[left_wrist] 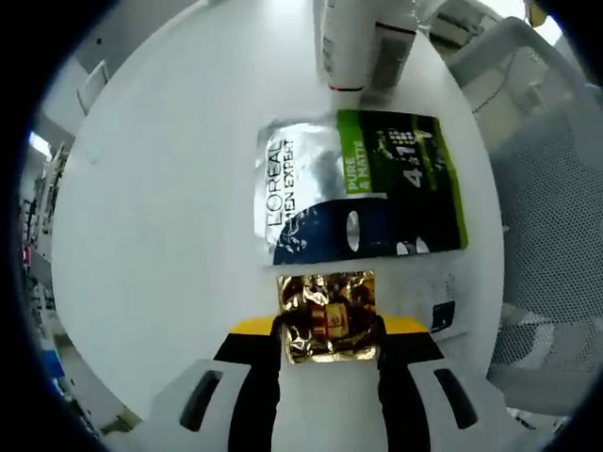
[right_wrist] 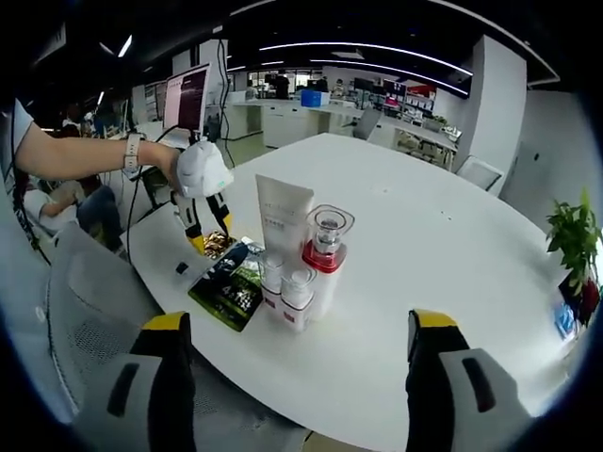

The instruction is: Arrange the skincare products in the storage area until every visible bottle or jar stands upright without overlapping.

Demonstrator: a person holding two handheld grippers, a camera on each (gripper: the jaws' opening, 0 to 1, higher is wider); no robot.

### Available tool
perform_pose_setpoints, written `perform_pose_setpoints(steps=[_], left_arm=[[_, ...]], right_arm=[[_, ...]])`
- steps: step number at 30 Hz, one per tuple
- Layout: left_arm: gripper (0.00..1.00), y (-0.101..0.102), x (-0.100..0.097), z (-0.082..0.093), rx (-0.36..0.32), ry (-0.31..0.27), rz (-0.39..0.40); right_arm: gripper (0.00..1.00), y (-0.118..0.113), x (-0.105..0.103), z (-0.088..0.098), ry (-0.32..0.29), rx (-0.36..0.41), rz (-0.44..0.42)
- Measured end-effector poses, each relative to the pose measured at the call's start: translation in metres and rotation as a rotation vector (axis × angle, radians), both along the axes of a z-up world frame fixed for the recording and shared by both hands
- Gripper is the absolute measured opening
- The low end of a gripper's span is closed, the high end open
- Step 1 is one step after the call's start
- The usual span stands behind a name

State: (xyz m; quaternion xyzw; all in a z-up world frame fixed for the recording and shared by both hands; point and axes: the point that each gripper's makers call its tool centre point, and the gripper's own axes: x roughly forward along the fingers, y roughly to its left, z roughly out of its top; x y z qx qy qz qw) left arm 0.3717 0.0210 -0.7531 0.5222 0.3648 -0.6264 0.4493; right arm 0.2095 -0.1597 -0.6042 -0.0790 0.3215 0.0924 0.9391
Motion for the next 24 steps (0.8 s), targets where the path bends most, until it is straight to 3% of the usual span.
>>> perform_pose_setpoints(steps=[6, 15, 20, 24], left_arm=[[0.46, -0.002, 0.001, -0.001, -0.018, 0.007, 0.033], [0.49, -0.002, 0.005, 0.007, -0.051, -0.011, 0.060], [0.49, -0.005, 0.005, 0.023, -0.116, -0.007, 0.105], [0.52, -0.009, 0.004, 0.042, -0.209, 0.000, 0.176]], right_arm=[[0.94, -0.001, 0.000, 0.000, 0.004, -0.003, 0.004], [0.94, -0.001, -0.002, 0.002, -0.007, -0.005, 0.000], [0.94, 0.001, 0.000, 0.003, -0.013, -0.002, 0.008], [0.94, 0.004, 0.002, 0.004, -0.021, 0.003, 0.016]])
